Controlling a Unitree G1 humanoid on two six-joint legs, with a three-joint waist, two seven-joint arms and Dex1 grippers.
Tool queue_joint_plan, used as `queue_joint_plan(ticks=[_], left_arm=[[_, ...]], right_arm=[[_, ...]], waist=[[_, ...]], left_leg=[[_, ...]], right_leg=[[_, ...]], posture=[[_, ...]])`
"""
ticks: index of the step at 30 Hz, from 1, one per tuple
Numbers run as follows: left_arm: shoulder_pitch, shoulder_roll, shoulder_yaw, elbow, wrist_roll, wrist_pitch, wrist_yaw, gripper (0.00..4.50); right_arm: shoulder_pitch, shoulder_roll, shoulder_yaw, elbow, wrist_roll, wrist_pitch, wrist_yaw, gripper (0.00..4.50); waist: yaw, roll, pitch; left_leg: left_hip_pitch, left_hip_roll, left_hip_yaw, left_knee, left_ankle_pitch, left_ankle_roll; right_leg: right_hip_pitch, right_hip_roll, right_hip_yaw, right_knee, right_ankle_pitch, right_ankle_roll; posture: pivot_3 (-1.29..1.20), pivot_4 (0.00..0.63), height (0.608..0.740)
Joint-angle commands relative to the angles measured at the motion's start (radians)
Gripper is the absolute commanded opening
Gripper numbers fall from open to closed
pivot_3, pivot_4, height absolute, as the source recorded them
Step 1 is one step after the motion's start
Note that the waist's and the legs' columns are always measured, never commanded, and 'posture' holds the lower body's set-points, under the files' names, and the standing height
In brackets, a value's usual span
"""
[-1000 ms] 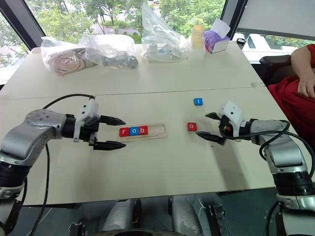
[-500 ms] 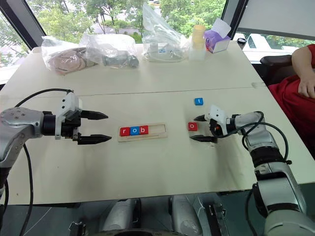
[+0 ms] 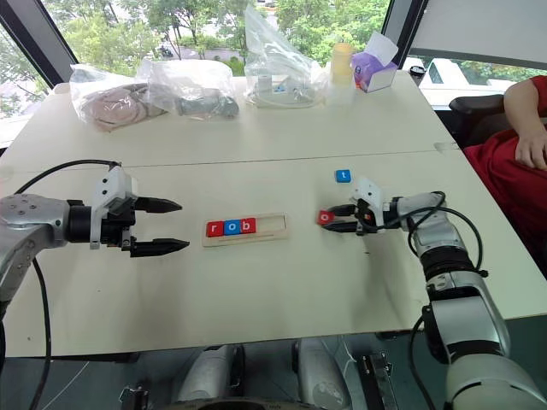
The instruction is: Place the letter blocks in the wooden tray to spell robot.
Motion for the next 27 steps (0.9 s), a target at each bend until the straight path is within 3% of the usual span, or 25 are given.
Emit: queue_joint_plan(ticks=[1, 5, 10, 27], left_arm=[[0.014, 0.030, 0.032, -0.032, 0.000, -0.017, -0.011, 4.50], [0.036, 0.032, 0.019, -0.063, -0.005, -0.021, -0.013, 4.50], [0.031, 0.005, 0.006, -0.099, -0.001, -0.018, 0.023, 4.50], [0.053, -0.042, 0.004, -0.123, -0.010, -0.016, 0.082, 4.50]], right_arm=[[-0.027, 0.043, 0.007, -0.217, 0.039, 0.116, -0.041, 1.15], [-0.027, 0.099, 0.088, -0.296, -0.040, 0.127, -0.112, 1.15], [-0.042, 0.154, 0.163, -0.257, -0.099, 0.086, -0.144, 1.15], [-0.085, 0.197, 0.217, -0.147, -0.162, 0.021, -0.146, 1.15]], waist=[[0.001, 0.000, 0.000], [0.008, 0.000, 0.000], [0.011, 0.000, 0.000], [0.006, 0.000, 0.000]], left_leg=[[0.000, 0.000, 0.000, 0.000, 0.000, 0.000], [0.000, 0.000, 0.000, 0.000, 0.000, 0.000], [-0.001, -0.001, 0.000, 0.001, 0.000, 0.000], [-0.001, 0.000, 0.000, 0.001, 0.000, 0.000]], right_leg=[[0.000, 0.000, 0.000, 0.000, 0.000, 0.000], [0.000, 0.000, -0.001, 0.001, 0.000, 0.000], [0.000, -0.001, -0.001, 0.000, 0.000, 0.000], [0.000, 0.000, -0.001, 0.000, 0.000, 0.000]], posture=[[0.00, 0.150, 0.740], [0.00, 0.150, 0.740], [0.00, 0.150, 0.740], [0.00, 0.150, 0.740]])
